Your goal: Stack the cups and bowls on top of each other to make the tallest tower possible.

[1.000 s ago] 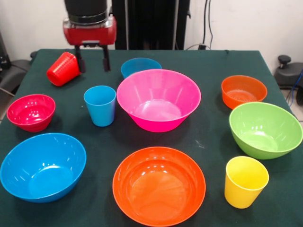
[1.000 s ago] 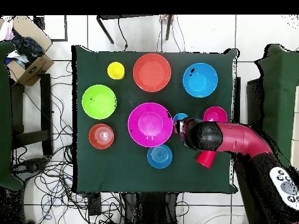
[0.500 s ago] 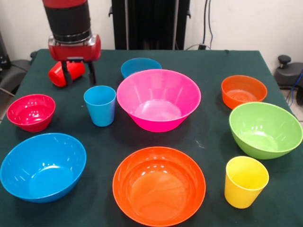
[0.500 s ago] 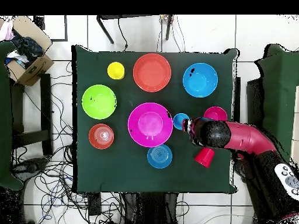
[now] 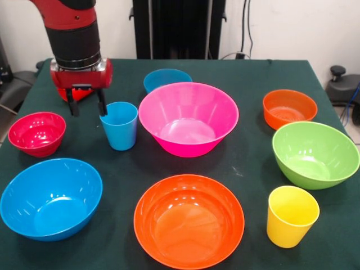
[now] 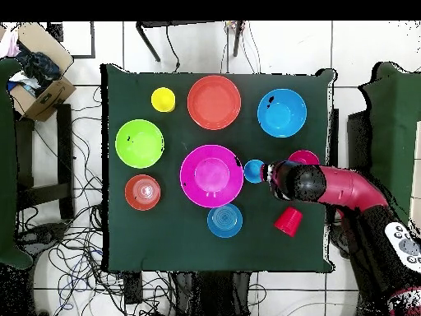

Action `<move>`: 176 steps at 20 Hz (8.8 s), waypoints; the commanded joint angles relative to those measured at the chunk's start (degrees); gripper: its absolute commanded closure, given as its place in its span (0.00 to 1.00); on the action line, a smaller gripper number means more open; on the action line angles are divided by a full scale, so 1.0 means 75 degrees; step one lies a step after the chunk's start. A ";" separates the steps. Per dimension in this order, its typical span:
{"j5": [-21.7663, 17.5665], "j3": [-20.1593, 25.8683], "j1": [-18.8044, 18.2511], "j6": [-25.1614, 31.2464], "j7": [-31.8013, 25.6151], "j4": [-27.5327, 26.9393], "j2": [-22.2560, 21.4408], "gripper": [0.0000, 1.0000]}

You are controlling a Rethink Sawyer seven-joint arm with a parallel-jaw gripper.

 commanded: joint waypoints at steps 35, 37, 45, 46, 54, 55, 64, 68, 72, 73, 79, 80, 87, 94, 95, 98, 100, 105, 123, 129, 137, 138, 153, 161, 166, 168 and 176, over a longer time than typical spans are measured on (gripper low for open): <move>-0.0060 0.0392 0.0635 0.1339 -0.0775 -0.0242 -0.0488 0.00; -0.0050 0.0430 0.0628 0.1249 -0.0743 -0.0217 -0.0476 0.00; 0.0083 0.0467 0.0685 0.1035 -0.0430 -0.0068 -0.0405 0.00; 0.0099 0.0461 0.0681 0.1009 -0.0387 -0.0021 -0.0405 0.00; 0.0198 0.0428 0.0694 0.0676 -0.0048 0.0350 -0.0429 0.00; 0.0201 0.0426 0.0699 0.0631 -0.0014 0.0374 -0.0420 0.00; 0.0140 0.0474 0.0730 0.0236 0.0106 0.0362 -0.0286 0.00; 0.0115 0.0514 0.0707 0.0084 0.0082 0.0330 -0.0234 0.00; 0.0096 0.0507 0.0705 -0.0008 0.0062 0.0299 -0.0180 0.00; 0.0100 0.0505 0.0702 -0.0034 0.0062 0.0312 -0.0182 0.00; 0.0037 0.0426 0.0770 -0.0260 0.0199 0.0327 -0.0083 0.00; 0.0012 0.0390 0.0812 -0.0351 0.0277 0.0327 -0.0045 0.00; -0.0197 -0.0014 0.1138 -0.0818 0.0690 0.0231 0.0388 0.00; -0.0293 -0.0397 0.1401 -0.1152 0.0773 0.0002 0.0689 0.00; -0.0318 -0.0468 0.1442 -0.1209 0.0769 -0.0064 0.0757 0.00; -0.0304 -0.0562 0.1492 -0.1244 0.0687 -0.0171 0.0821 0.00; -0.0284 -0.0592 0.1482 -0.1243 0.0606 -0.0212 0.0846 0.00; -0.0179 -0.0666 0.1514 -0.1125 0.0486 -0.0118 0.0642 0.00; 0.0639 -0.0524 0.1752 0.0299 0.0268 0.0336 -0.0986 0.00; 0.0767 -0.0263 0.1334 0.0482 -0.0281 0.0372 -0.1009 0.00; 0.0395 -0.0245 0.1073 0.0024 -0.0494 0.0460 -0.0555 0.00; 0.0356 -0.0270 0.1081 -0.0058 -0.0437 0.0476 -0.0490 0.00; 0.0211 -0.0492 0.1176 -0.0213 -0.0171 0.0415 -0.0103 0.00; 0.0110 -0.0648 0.1246 -0.0001 -0.0245 0.0291 -0.0151 0.00; 0.0030 -0.0679 0.1260 -0.0104 -0.0274 0.0288 -0.0088 0.00; -0.0045 -0.0725 0.1295 -0.0034 -0.0356 0.0252 -0.0183 0.00; -0.0148 -0.0741 0.1290 0.0037 -0.0418 0.0125 -0.0196 0.00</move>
